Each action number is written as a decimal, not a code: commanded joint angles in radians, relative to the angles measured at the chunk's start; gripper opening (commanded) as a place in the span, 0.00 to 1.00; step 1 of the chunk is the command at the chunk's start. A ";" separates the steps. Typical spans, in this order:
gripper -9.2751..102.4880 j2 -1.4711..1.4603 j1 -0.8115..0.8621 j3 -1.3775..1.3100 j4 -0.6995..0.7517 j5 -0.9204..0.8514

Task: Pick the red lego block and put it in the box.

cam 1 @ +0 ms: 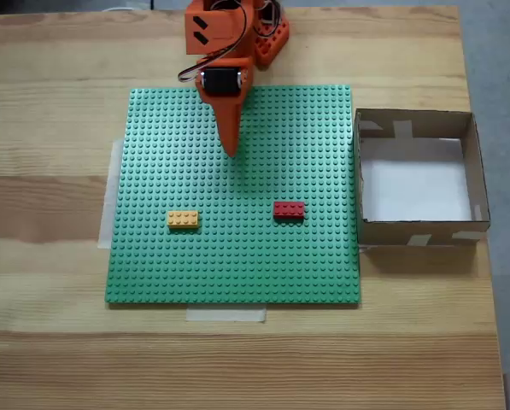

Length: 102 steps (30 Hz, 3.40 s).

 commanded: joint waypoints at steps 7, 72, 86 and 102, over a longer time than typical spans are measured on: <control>0.07 0.006 -0.002 0.002 0.002 -0.002; 0.30 -1.022 -0.155 -0.910 0.341 0.037; 0.35 -1.419 -0.190 -1.310 0.480 0.051; 0.32 -1.680 -0.258 -1.497 0.514 0.038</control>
